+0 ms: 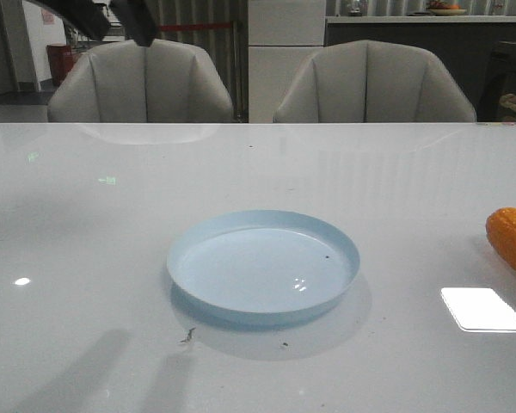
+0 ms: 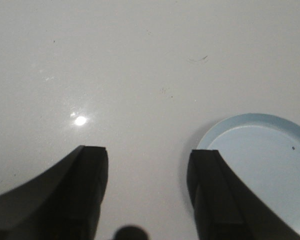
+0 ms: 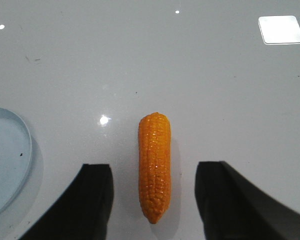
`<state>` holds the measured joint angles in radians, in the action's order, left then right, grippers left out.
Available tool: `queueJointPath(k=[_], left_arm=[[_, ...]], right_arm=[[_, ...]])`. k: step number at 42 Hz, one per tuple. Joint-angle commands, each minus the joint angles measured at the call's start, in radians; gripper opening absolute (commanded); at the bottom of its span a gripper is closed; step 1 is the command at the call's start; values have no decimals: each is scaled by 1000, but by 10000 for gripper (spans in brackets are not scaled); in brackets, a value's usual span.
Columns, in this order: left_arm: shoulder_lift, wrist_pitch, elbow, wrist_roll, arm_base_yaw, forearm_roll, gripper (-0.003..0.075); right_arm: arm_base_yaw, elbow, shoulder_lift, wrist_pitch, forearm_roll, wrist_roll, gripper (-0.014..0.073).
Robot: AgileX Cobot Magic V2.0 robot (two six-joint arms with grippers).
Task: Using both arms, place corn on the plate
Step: 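Raise the left gripper away from the plate, then lower the right gripper over the orange corn cob and grasp it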
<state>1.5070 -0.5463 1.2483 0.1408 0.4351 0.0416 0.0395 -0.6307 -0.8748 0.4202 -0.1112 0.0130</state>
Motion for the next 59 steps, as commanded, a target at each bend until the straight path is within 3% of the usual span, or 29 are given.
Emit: queueJointPath(k=[1, 9, 17, 26, 36, 59], left_arm=[[-142, 183, -125, -1, 6, -25, 407], [-344, 307, -398, -19, -24, -25, 407], [-528, 310, -569, -19, -171, -20, 407], [-705, 310, -700, -19, -302, -8, 407], [-822, 308, -734, -19, -315, 32, 407], [-829, 308, -734, -19, -315, 32, 407]], right_arm=[[2, -30, 5, -67, -4, 5, 479], [2, -30, 5, -52, -4, 5, 479], [2, -30, -1, 28, 10, 13, 479], [2, -30, -99, 0, 30, 84, 479], [2, -67, -298, -97, 13, 84, 481], [-50, -369, -744, -8, -1, 84, 481]])
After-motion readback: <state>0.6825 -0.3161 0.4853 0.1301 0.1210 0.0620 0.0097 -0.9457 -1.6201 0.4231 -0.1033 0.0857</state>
